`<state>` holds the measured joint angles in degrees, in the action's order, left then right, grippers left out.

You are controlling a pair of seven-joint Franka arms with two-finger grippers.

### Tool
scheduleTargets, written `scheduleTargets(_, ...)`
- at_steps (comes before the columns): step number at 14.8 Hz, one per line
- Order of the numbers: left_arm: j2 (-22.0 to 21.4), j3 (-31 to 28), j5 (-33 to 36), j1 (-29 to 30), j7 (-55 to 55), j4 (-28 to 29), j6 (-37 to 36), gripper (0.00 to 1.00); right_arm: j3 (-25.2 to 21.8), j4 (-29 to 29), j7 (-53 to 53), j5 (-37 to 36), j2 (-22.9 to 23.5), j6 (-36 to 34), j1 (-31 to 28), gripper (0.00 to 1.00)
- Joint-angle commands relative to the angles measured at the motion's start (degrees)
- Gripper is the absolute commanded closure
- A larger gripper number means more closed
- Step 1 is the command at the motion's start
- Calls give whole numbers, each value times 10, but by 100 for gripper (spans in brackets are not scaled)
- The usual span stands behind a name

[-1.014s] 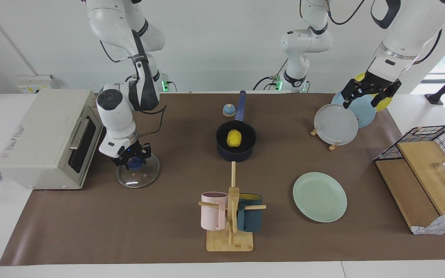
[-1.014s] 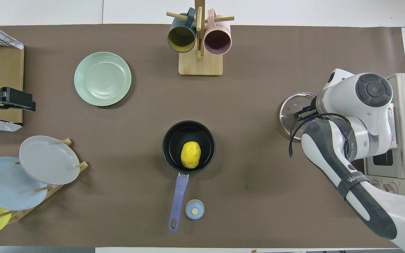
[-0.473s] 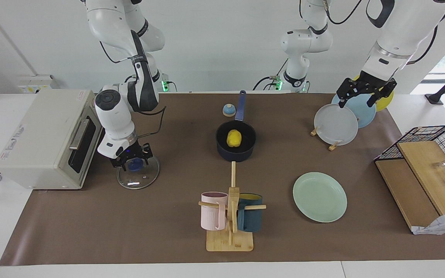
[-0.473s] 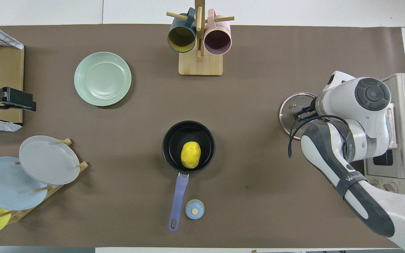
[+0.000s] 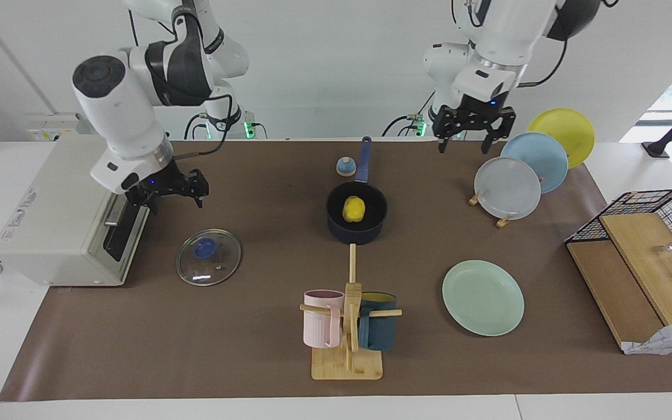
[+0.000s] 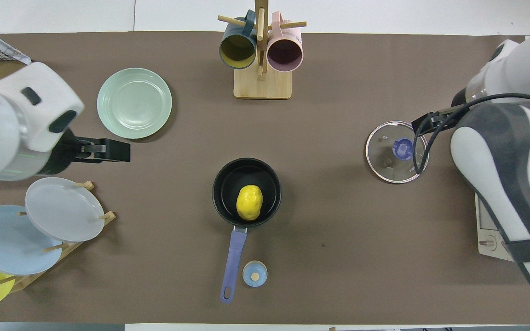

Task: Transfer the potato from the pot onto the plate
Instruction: 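Set down the lid with the right gripper while the left gripper reaches the pan, then lower the left gripper into the saucepan and grasp the yellow potato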

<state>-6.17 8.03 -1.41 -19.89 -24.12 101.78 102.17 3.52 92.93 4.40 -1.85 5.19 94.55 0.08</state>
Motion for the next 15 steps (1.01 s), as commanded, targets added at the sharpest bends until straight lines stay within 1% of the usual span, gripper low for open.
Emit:
scheduleTargets(1,-6,-9,-11,-72,-64,102,106,0,3,21,-6,3,-42,-34,-31,0)
scheduleTargets(2,9,-9,-21,-87,-84,123,148,0,3,21,-7,2,-42,-37,-32,0)
scheduleTargets(3,39,-10,-23,-106,-108,129,174,0,1,21,-6,1,-43,-39,-29,0)
scheduleTargets(5,97,-10,-23,-131,-138,129,224,0,-2,23,-8,-9,-50,-53,-19,0)
scheduleTargets(6,122,-10,-23,-134,-153,129,250,0,-3,23,-10,-11,-51,-55,-14,0)
scheduleTargets(8,140,-10,-23,-136,-157,129,262,0,-4,21,-11,-11,-51,-49,-11,0)
scheduleTargets(10,161,-10,-23,-153,-157,132,267,0,-23,16,-24,-10,-49,-54,2,0)
scheduleTargets(12,167,-10,-23,-154,-155,143,281,0,-29,20,-37,-5,-52,-68,8,0)
scheduleTargets(15,184,-9,-24,-156,-158,143,281,0,-40,21,-38,-6,-53,-66,20,0)
